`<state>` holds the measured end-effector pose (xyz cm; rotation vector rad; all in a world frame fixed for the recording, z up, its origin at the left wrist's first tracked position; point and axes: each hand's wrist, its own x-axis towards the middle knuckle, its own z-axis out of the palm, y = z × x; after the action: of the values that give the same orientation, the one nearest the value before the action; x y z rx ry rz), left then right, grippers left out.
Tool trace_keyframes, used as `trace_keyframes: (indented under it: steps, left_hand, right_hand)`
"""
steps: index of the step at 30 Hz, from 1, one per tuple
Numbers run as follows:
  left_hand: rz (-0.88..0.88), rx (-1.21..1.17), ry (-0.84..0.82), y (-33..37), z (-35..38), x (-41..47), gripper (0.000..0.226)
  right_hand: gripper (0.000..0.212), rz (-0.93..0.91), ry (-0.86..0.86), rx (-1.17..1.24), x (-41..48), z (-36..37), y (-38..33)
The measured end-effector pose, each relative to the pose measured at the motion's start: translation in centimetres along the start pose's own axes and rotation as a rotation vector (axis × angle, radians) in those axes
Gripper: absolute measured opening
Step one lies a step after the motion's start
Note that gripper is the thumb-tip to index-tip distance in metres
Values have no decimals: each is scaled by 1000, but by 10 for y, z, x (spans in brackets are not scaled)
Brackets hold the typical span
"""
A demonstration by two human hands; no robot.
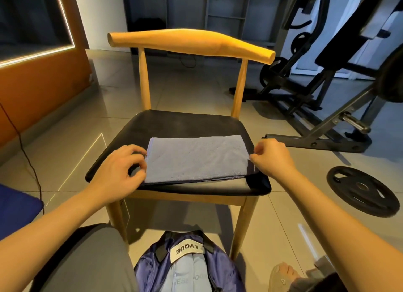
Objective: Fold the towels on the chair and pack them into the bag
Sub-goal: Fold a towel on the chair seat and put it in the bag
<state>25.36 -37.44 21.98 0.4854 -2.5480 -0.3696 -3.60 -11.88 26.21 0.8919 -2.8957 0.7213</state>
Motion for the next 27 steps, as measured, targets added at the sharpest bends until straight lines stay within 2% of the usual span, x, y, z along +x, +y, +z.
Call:
trace_keyframes:
  steps: [2, 4, 7, 9, 11, 13, 16, 21, 25, 27]
  left_hand:
    - [-81, -11, 95, -1, 8, 25, 6]
    - [-207, -4, 89, -5, 18, 56, 13]
    - [-419, -33, -120, -15, 27, 97, 38]
    - [-490, -61, -240, -20, 29, 112, 31]
    - [-536, -151, -286, -23, 27, 119, 21]
    - [-543, -256, -299, -23, 23, 122, 17]
    - [-486, -343, -255, -20, 19, 120, 13]
    - [-474, -325, -226, -35, 16, 119, 13]
    - [-490, -265, -213, -45, 20, 122, 12]
    - [-499, -209, -196, -44, 24, 123, 11]
  right_hand:
    - [7, -66, 51, 11, 6, 0, -10]
    - [11, -139, 34, 31, 17, 4, -21]
    - [20, -142, -20, 64, 40, 17, -26]
    - [26, -83, -72, 102, 57, 26, -23]
    - [31, -19, -120, 153, 71, 31, -19]
    - [32, 55, -152, 264, 82, 34, -19]
    - [16, 141, -238, 489, 94, 39, -21]
    - [17, 75, -316, 529, 108, 30, -21]
    - [18, 7, -200, 515, 114, 34, -23]
    - [24, 1, -201, 519, 113, 37, -28]
